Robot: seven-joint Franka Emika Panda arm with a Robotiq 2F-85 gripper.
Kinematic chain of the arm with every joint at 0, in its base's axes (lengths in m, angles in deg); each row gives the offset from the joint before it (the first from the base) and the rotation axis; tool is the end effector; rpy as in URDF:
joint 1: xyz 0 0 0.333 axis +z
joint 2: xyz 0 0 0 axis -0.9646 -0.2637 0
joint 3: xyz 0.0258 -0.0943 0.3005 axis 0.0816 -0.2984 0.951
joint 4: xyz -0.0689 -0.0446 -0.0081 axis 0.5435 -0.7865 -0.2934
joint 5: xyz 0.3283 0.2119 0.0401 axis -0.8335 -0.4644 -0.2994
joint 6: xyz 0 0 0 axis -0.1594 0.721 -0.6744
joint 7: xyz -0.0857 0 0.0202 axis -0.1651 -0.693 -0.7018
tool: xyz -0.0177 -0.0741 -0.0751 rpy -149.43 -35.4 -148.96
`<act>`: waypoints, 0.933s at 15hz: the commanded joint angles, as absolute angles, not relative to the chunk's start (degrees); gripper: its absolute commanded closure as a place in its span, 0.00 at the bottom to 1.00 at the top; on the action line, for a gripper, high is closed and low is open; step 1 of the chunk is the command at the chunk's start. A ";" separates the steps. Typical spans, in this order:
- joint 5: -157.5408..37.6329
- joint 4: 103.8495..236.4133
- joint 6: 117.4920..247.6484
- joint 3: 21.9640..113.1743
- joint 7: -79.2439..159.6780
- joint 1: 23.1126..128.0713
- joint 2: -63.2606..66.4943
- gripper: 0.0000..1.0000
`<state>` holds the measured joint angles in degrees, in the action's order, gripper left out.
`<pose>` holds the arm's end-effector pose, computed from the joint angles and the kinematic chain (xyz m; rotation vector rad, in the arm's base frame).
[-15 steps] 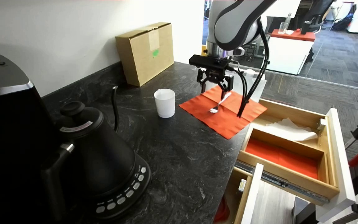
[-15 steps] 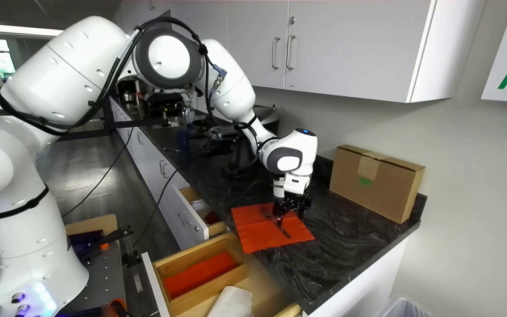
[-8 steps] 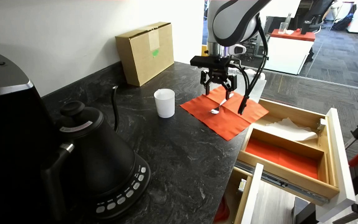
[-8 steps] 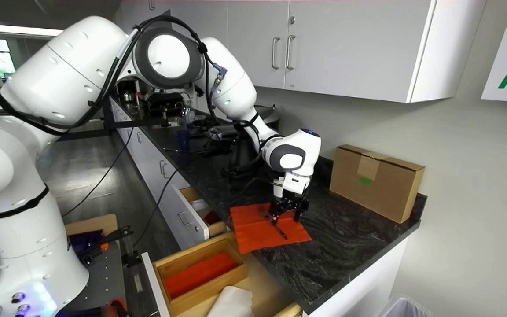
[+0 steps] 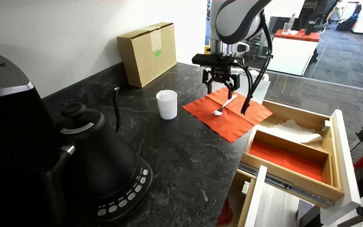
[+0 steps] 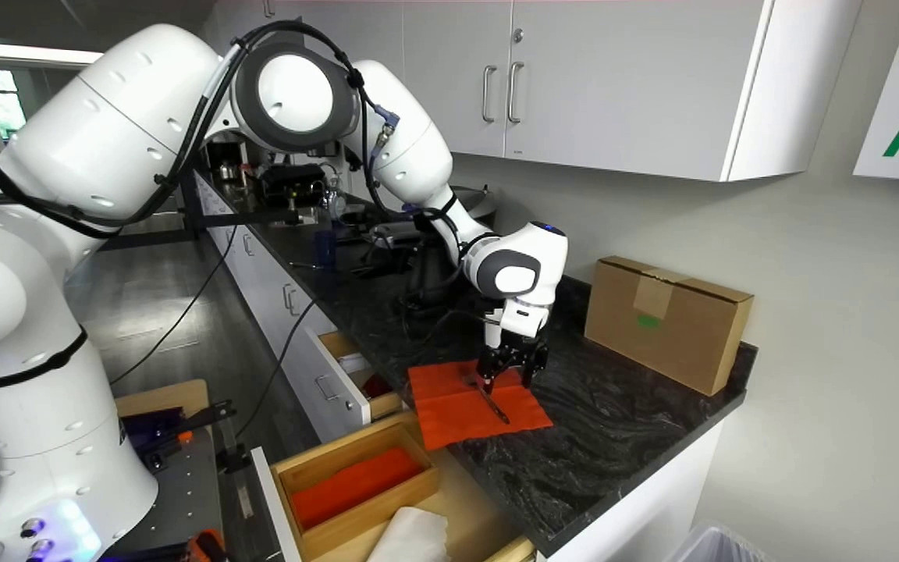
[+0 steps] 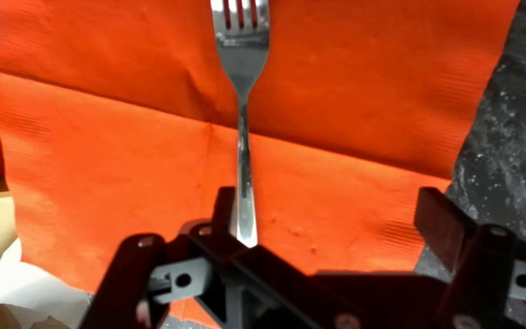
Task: Put the fork in the open drawer on the right
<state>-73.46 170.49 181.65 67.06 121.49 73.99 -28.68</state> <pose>0.6735 -0.0527 0.1369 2.0606 -2.3501 -0.1865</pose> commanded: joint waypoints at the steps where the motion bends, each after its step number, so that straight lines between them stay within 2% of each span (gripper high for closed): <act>1: -73.64 177.81 183.36 65.64 122.58 76.35 -22.35 0.00; 8: -73.04 185.31 184.24 65.18 122.74 78.20 -19.56 0.00; 14: -73.03 190.78 194.42 64.67 122.40 79.63 -18.98 0.00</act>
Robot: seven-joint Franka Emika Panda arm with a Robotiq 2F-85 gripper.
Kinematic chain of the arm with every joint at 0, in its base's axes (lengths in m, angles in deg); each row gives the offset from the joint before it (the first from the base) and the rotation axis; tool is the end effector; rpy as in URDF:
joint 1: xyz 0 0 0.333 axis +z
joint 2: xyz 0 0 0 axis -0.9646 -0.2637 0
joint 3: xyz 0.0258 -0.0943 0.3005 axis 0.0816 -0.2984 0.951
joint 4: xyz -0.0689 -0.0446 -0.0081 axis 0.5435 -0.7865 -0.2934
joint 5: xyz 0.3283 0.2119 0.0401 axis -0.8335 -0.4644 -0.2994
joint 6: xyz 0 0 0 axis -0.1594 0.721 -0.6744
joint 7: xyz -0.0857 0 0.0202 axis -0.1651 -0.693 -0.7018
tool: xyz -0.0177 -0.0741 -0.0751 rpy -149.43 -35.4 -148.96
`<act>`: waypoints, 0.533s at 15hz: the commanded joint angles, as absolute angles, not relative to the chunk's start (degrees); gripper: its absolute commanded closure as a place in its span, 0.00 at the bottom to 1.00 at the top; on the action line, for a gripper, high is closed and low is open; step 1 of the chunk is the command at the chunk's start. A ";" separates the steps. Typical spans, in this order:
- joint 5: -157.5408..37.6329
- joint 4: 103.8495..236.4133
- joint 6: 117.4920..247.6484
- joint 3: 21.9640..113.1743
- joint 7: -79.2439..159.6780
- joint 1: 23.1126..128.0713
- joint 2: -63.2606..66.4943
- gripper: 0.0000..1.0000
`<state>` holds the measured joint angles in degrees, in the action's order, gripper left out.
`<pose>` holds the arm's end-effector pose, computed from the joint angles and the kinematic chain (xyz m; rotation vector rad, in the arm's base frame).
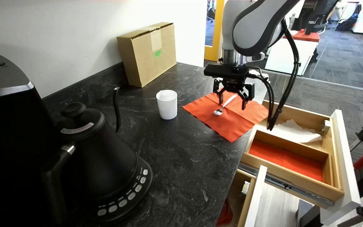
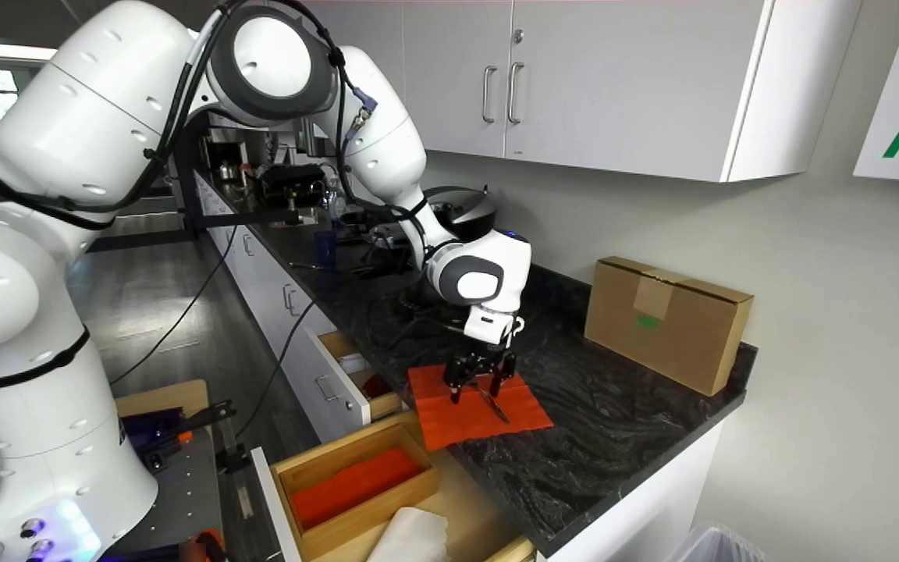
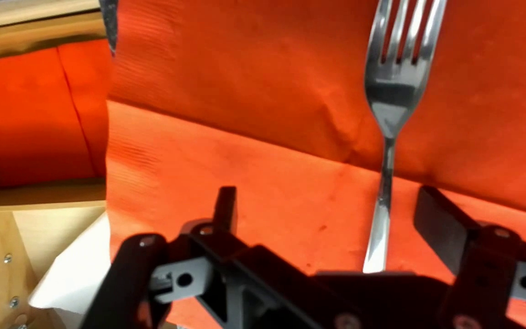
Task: Put the fork in the open drawer on the right
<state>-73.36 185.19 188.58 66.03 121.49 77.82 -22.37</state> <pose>0.6150 -0.0247 0.1230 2.0726 -2.2893 -0.1847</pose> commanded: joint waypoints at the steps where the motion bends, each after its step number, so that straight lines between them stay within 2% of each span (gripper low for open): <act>1: -72.91 191.56 196.22 64.39 122.63 80.03 -18.82 0.00; 8: -73.93 194.72 199.66 64.34 121.99 80.29 -16.85 0.00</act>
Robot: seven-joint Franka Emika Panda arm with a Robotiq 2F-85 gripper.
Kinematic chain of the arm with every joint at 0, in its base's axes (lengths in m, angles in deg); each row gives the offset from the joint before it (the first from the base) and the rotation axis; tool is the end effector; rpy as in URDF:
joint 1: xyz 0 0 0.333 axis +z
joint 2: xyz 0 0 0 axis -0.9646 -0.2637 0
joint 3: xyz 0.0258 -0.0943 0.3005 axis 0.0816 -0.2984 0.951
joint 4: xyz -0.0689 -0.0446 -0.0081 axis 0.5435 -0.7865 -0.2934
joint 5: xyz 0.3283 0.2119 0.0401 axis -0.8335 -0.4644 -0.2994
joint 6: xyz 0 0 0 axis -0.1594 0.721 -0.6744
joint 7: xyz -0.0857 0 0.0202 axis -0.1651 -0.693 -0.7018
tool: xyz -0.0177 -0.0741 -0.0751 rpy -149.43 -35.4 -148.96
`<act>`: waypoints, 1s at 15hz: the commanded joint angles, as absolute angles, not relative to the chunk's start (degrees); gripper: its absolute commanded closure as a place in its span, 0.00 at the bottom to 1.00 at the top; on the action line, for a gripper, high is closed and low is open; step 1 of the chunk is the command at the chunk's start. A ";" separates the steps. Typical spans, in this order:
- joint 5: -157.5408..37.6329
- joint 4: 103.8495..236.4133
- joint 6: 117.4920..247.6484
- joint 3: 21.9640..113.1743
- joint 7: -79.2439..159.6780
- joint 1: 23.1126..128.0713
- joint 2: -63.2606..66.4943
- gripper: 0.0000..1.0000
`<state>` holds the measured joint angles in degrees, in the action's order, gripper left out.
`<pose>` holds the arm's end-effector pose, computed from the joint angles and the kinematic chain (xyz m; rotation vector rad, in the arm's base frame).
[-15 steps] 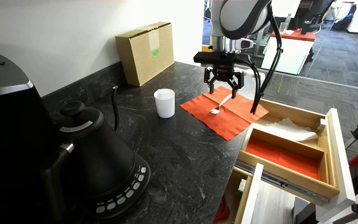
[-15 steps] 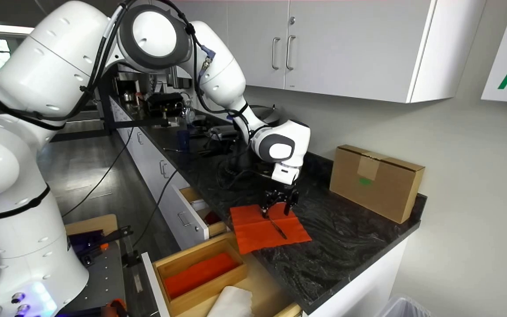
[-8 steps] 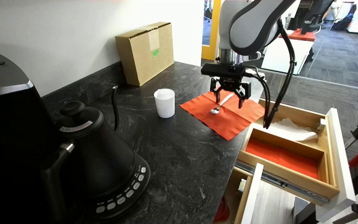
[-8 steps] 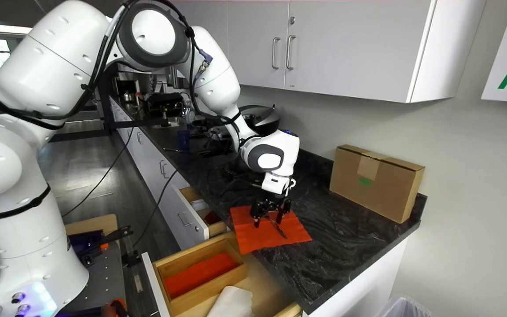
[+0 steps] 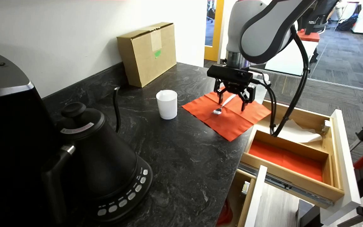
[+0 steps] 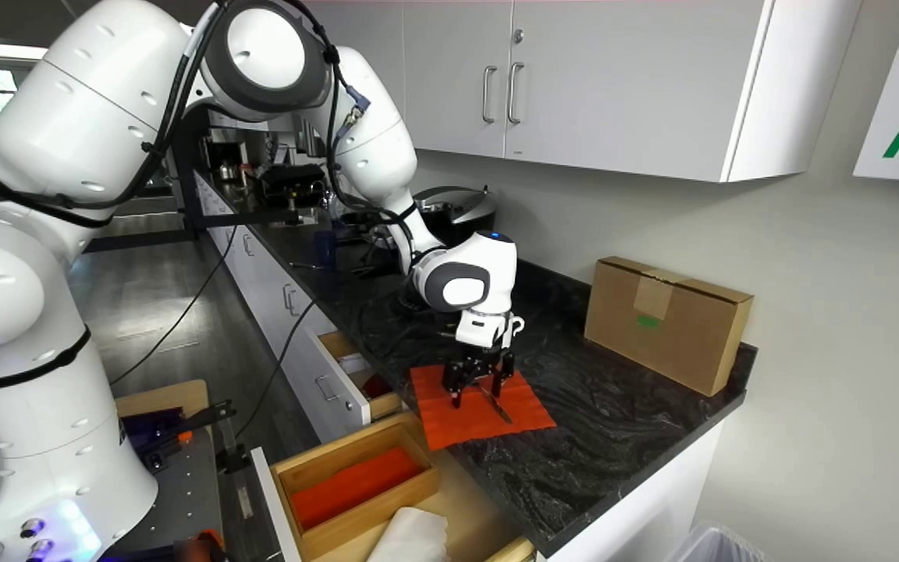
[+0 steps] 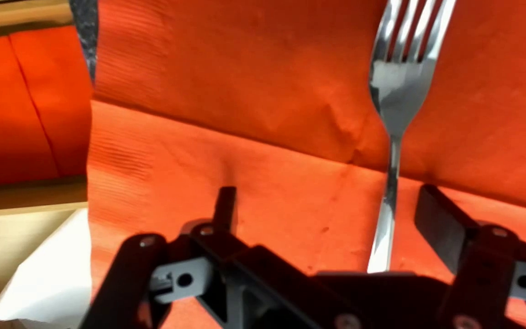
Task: Put the fork in the open drawer on the right
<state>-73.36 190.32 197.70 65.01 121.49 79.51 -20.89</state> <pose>0.6026 -0.0221 0.1213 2.1139 -2.3204 -0.0471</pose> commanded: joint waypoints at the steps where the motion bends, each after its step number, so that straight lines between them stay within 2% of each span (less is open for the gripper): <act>1: -74.07 195.02 200.13 64.44 121.80 80.16 -16.46 0.00; 15: -73.69 194.74 200.15 63.91 122.35 80.15 -16.71 0.00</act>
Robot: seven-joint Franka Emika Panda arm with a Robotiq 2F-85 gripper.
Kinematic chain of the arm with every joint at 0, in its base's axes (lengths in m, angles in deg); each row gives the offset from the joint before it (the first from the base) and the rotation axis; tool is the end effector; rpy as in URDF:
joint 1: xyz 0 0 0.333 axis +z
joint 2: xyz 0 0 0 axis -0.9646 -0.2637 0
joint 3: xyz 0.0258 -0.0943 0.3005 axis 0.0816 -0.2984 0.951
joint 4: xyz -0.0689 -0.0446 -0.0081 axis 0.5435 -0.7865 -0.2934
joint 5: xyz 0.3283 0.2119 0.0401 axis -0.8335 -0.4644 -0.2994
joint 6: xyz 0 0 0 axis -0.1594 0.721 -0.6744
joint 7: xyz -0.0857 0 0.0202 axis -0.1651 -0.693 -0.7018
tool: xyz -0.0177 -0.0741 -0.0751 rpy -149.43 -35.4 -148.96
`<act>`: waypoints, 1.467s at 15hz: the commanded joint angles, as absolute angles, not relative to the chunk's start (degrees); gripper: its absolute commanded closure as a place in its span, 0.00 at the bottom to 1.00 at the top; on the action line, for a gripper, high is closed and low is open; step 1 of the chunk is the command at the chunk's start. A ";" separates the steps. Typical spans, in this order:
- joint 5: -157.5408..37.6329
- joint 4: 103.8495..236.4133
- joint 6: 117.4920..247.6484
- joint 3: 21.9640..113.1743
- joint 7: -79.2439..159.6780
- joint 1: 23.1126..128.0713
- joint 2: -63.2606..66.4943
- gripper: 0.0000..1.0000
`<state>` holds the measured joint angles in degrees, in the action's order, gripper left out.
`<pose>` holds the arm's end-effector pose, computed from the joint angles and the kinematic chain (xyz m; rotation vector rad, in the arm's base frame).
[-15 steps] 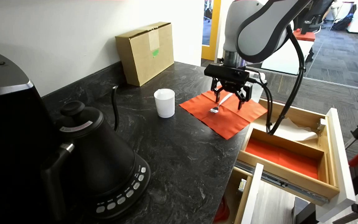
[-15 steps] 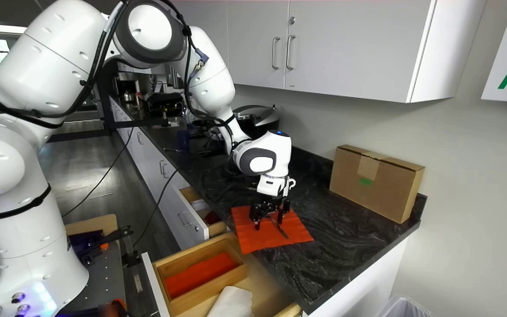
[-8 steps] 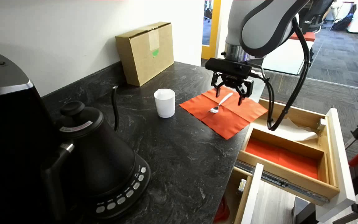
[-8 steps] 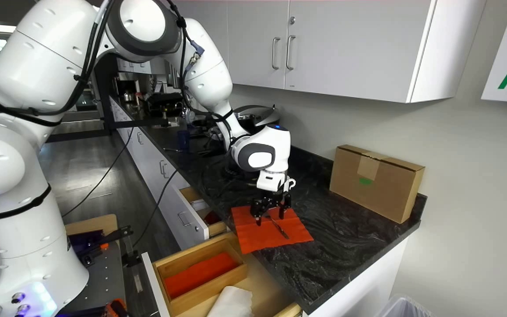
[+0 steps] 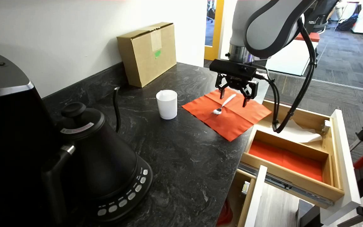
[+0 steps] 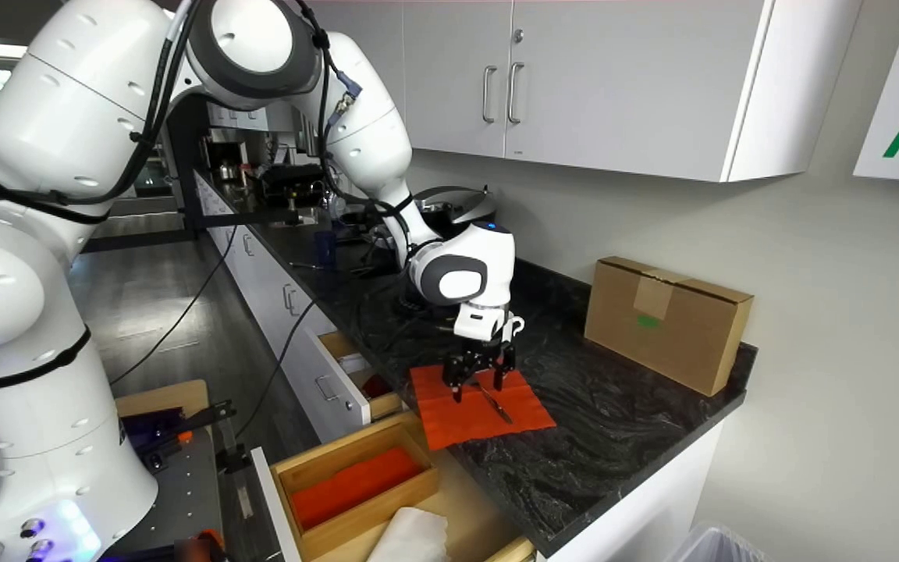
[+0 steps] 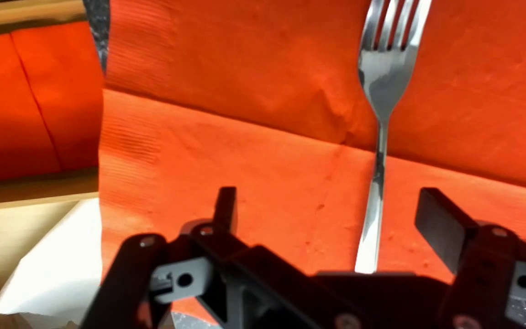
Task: Put the fork in the open drawer on the right
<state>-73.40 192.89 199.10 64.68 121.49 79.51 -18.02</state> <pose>0.5971 -0.0261 0.1382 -2.0938 2.3180 0.0126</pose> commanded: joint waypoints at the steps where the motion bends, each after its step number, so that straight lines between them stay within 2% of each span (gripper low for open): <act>1: -73.69 194.71 200.11 63.88 122.34 80.14 -16.79 0.00; 3: -73.60 194.46 199.95 63.70 122.50 80.19 -17.17 0.00; 4: -73.59 194.46 200.01 63.68 122.41 80.17 -17.26 0.04; 5: -73.61 194.43 200.01 63.68 122.38 80.16 -17.37 0.26; 8: -73.69 194.43 200.08 63.76 122.18 80.06 -17.35 0.36; 11: -73.71 194.20 199.91 63.75 122.18 80.00 -17.43 0.58; 17: -73.74 194.58 199.99 63.74 122.14 79.98 -17.22 0.95; 20: -73.73 194.58 199.92 63.70 122.19 79.99 -17.20 0.99; 22: -73.71 194.63 199.97 63.63 122.27 80.03 -17.17 0.95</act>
<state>-73.40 192.92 199.10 64.30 121.49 79.51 -18.43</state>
